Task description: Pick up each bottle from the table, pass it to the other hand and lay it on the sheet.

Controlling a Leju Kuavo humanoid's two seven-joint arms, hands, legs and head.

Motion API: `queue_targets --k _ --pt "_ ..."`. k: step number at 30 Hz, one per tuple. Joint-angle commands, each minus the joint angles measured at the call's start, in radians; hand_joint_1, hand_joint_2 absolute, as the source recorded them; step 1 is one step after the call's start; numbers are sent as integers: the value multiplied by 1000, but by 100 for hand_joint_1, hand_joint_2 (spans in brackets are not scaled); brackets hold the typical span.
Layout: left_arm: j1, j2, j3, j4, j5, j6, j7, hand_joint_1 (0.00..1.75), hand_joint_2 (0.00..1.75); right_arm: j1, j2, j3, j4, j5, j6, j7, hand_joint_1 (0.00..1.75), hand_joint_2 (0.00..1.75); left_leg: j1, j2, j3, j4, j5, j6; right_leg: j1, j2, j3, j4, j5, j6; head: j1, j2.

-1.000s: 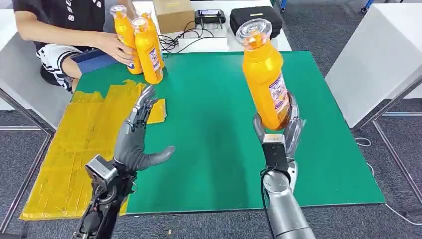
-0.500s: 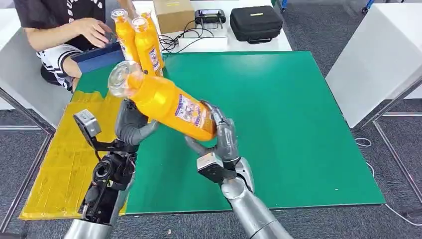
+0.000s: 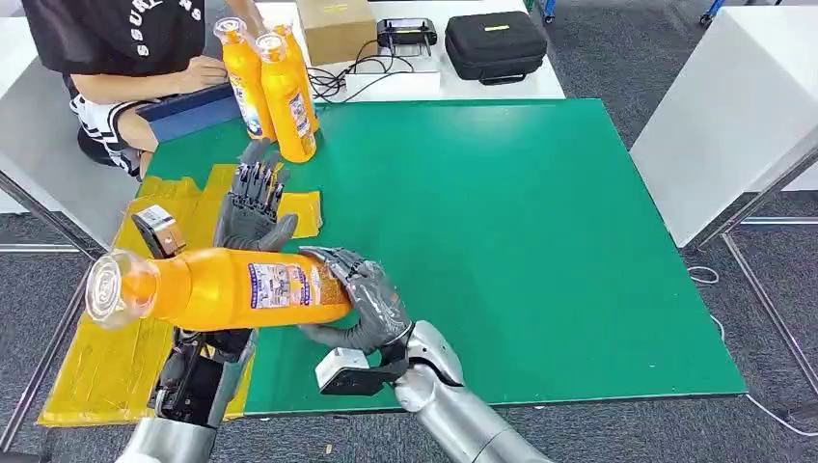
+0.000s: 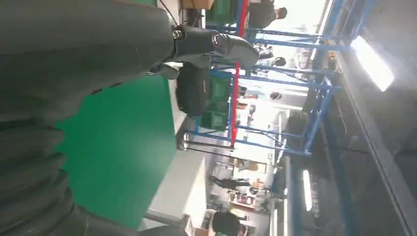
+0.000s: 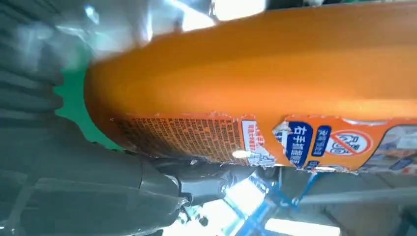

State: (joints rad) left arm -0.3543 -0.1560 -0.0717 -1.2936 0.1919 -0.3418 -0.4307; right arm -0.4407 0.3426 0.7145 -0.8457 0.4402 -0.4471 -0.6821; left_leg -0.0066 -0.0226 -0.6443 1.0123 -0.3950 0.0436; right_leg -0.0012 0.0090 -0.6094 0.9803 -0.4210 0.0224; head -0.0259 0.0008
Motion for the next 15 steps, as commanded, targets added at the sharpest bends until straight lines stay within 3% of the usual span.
queue_targets --k 1,3,5,8,10,15 --pt "-29 16 25 69 7 11 0 0 175 -79 -12 30 91 -5 -84 -15 175 175 0 2 6 -1 -2 -2 0 0 6 -1 -2 0 0 0" --pt "-20 16 39 66 9 14 -6 0 175 -85 -35 -13 22 -3 -164 -3 175 175 0 1 3 -1 -1 -2 0 0 3 0 -1 0 0 0" --pt "-16 15 46 64 5 9 -11 0 175 -83 -58 -24 -34 4 -133 27 175 175 0 1 3 -1 -1 -2 0 0 3 -1 -1 0 0 0" --pt "1 13 55 42 -4 12 -12 0 175 -70 -70 -165 -147 13 -251 39 175 175 0 1 4 0 -2 -2 0 -1 5 0 -2 0 0 0" --pt "20 12 50 22 -11 10 -12 0 175 -62 -77 -255 -191 37 -251 59 175 175 0 0 3 0 -1 -2 0 -2 4 0 -1 0 0 0" --pt "44 10 43 -1 -18 8 -14 0 175 -54 -90 -283 -192 35 -251 52 175 175 0 1 10 0 -4 -3 0 -2 11 -1 -4 1 0 0"
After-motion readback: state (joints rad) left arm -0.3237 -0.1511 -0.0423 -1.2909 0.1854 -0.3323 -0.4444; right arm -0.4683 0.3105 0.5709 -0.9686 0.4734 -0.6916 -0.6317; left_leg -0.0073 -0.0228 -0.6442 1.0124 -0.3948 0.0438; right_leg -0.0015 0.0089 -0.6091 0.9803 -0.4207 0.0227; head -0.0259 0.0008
